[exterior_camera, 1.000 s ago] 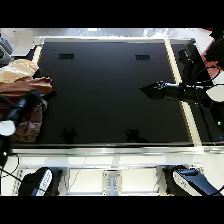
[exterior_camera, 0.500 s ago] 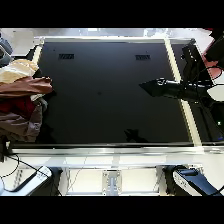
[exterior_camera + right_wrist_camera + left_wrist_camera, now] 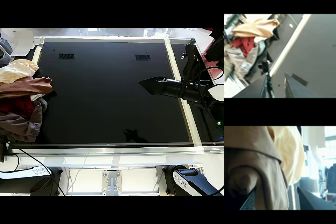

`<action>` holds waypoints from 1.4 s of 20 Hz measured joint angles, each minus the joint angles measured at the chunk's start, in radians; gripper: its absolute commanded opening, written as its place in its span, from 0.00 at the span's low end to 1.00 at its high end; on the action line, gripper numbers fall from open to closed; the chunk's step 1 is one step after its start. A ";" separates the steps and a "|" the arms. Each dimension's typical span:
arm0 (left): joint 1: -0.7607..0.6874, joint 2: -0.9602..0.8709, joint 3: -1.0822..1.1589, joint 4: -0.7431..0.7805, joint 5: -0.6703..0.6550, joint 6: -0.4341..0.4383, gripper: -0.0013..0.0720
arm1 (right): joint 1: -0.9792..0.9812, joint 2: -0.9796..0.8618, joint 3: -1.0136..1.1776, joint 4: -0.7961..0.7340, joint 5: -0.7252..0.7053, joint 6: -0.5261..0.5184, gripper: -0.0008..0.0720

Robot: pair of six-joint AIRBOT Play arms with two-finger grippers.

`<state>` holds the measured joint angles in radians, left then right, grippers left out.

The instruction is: Fold the shirts.

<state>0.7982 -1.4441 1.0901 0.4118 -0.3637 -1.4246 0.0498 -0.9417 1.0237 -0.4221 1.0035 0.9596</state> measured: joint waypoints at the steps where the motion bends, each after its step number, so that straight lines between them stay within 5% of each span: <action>1: 0.000 -0.010 0.002 -0.006 0.009 0.001 0.45 | 0.000 0.000 0.000 0.013 -0.001 0.000 0.35; 4: 0.000 -0.035 0.005 -0.019 0.024 0.003 0.61 | 0.000 0.000 0.000 0.042 -0.003 0.000 0.35; 7: 0.000 -0.043 0.007 -0.024 0.013 0.007 0.62 | 0.000 0.000 0.000 0.061 0.005 0.000 0.35; 12: 0.000 -0.052 0.007 -0.021 0.025 0.105 0.03 | 0.000 0.000 0.000 0.074 0.013 0.000 0.35; 19: -0.001 -0.070 0.025 -0.016 0.026 0.174 0.03 | 0.000 0.000 0.000 0.077 -0.001 0.000 0.35; 28: -0.281 0.131 0.118 -0.021 -0.392 0.414 0.03 | -0.005 0.000 0.107 -0.041 -0.196 -0.004 0.35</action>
<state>0.5175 -1.3132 1.2083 0.3904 -0.7559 -1.0107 0.0444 -0.9421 1.1309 -0.4629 0.8070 0.9558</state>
